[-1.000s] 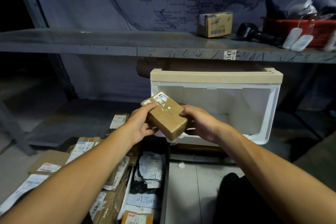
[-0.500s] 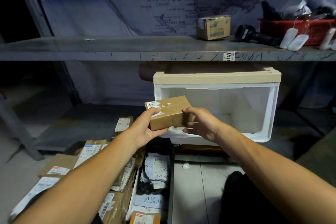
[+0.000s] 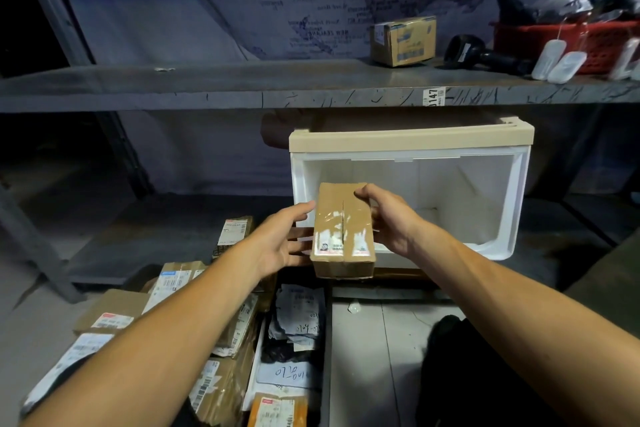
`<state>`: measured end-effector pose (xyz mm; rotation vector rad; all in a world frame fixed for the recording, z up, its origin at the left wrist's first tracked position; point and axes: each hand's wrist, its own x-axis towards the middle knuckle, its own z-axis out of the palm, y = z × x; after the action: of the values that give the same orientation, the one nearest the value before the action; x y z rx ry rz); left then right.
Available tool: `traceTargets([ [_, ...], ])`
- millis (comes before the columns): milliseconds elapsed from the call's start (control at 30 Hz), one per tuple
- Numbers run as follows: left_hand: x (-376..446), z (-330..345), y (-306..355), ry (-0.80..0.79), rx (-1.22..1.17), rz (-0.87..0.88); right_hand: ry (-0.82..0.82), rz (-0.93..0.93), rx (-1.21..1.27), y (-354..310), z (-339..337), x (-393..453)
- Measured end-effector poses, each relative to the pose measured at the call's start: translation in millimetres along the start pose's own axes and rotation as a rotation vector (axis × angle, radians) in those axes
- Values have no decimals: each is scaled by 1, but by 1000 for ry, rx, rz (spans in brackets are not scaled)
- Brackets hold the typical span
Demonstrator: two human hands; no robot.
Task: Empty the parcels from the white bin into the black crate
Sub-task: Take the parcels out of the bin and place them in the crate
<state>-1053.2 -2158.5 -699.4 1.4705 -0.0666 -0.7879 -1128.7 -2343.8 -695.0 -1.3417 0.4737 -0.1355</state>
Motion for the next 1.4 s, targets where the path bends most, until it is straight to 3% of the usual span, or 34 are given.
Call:
traceTargets([
  [133,-3,7,-3,-60,14,17,-86,22,-56,2,4,0],
  [400,0,6,-1,11,-84,76,-145,77,-70,-2,6,1],
  [633,5,-4,3,128,-296,72,-49,54,-106,-4,1,0],
  [833,7,-6,2,141,-390,67,-98,65,-84,-4,1,-4],
  [1000,2,-6,1,63,-227,40,-26,77,50,-10,0,-5],
  [1167,1,-7,-1,22,-17,212,50,133,70,-10,-9,-3],
  [1400,1,-8,-3,-11,21,213,-28,268,9,-10,-16,-2],
])
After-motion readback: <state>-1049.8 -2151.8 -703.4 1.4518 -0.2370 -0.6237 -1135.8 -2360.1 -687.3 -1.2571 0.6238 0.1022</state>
